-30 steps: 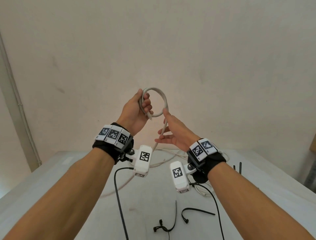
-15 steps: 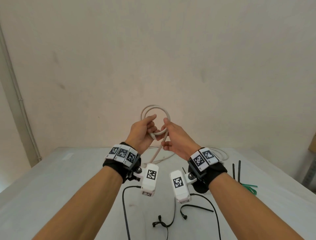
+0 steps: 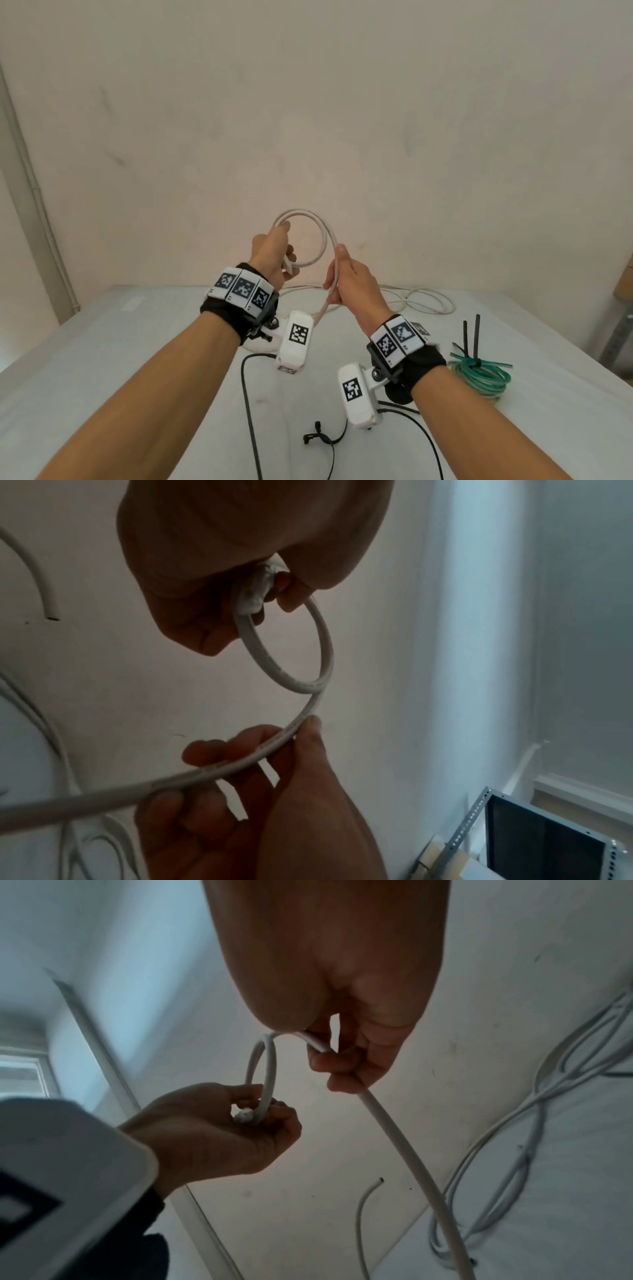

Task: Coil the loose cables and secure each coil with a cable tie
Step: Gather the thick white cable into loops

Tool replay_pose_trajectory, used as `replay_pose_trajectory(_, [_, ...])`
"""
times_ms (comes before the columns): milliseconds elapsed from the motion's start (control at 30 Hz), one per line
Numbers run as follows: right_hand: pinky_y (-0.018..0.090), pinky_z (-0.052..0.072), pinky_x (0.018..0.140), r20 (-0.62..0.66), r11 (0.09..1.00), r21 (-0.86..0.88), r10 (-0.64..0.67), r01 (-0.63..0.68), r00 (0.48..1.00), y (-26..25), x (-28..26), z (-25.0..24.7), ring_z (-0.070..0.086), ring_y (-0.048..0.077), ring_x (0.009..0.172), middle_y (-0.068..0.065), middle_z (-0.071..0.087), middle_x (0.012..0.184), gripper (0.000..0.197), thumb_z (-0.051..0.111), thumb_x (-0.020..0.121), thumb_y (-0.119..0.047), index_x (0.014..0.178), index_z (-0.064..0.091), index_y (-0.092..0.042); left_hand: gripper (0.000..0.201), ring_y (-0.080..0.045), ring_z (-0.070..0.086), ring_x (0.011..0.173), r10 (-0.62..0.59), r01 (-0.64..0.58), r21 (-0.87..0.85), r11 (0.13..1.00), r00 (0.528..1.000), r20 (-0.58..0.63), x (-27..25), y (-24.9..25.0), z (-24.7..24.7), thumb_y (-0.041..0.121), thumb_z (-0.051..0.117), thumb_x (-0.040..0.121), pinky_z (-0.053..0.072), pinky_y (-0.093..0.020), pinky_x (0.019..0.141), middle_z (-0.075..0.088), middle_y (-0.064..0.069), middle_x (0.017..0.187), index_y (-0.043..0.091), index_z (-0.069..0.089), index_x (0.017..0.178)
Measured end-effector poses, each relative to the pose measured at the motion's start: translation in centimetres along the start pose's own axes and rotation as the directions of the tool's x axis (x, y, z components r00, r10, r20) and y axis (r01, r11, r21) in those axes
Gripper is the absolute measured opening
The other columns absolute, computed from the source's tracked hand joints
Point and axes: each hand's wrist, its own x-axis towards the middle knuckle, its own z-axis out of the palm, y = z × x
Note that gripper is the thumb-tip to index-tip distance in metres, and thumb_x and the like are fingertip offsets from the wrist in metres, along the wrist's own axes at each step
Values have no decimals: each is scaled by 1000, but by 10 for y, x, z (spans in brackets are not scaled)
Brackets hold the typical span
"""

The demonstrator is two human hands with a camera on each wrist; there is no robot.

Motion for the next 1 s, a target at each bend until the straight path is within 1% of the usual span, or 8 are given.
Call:
replay_pose_trajectory(167, [43,64,78,173,973,156,144,-171,974,5,6,1,70,26,65,11,69,79,66,33,107,-58,81,68,-8,26,-20,49,64,52,-54,81,995,998,19,-3,-1,-1,31,61,101,48,-35,63,51,-6,77,7,56,106])
replay_pose_trajectory(233, [37,58,78,222,988,-14,152,-153,963,3,8,-9,64,19,72,7,74,100,59,29,109,-49,95,76,-14,25,-21,50,66,111,-117,232,966,993,39,-4,-2,-7,31,60,101,45,-36,67,52,-6,76,7,57,95])
replay_pose_trajectory(300, [35,47,91,219,990,-128,93,-66,971,-8,10,-21,59,13,86,0,74,110,49,30,108,-39,109,76,-23,27,-22,50,65,148,-169,376,911,985,86,-6,-3,-13,31,60,101,42,-35,67,52,-8,75,9,54,86])
replay_pose_trajectory(367, [39,43,99,230,999,-12,51,-49,972,-23,14,-28,60,17,102,1,75,109,40,37,107,-36,117,72,-19,28,-21,49,61,136,-199,487,850,977,162,-9,-6,-13,29,63,99,39,-32,62,52,-8,72,9,53,82])
replay_pose_trajectory(433, [38,47,93,279,986,143,47,-90,959,-36,18,-25,63,20,94,6,71,97,39,44,107,-37,118,69,-10,26,-19,48,56,108,-214,540,814,969,220,-14,-10,-8,25,64,98,39,-30,58,52,-8,69,9,54,81])
replay_pose_trajectory(600, [27,38,64,192,986,167,-9,-23,981,-36,19,-14,44,12,63,-1,49,74,38,42,110,-35,101,70,-11,13,-17,36,53,24,-119,352,928,965,262,-21,-9,-3,13,66,92,39,-32,56,40,-3,64,8,67,80])
replay_pose_trajectory(767, [29,45,64,148,916,395,6,-65,989,-28,10,-9,50,12,60,-2,52,69,36,45,111,-33,104,69,-6,9,-16,35,51,86,-124,138,983,963,254,-26,-10,2,12,67,85,40,-28,51,39,0,59,9,65,76])
replay_pose_trajectory(1000, [30,38,63,253,801,524,178,-289,951,-37,3,-8,25,11,51,-6,29,57,38,53,107,-40,79,58,-14,19,-15,37,50,84,-78,-49,996,987,136,-22,-25,8,7,65,82,43,-28,56,41,0,57,12,56,65])
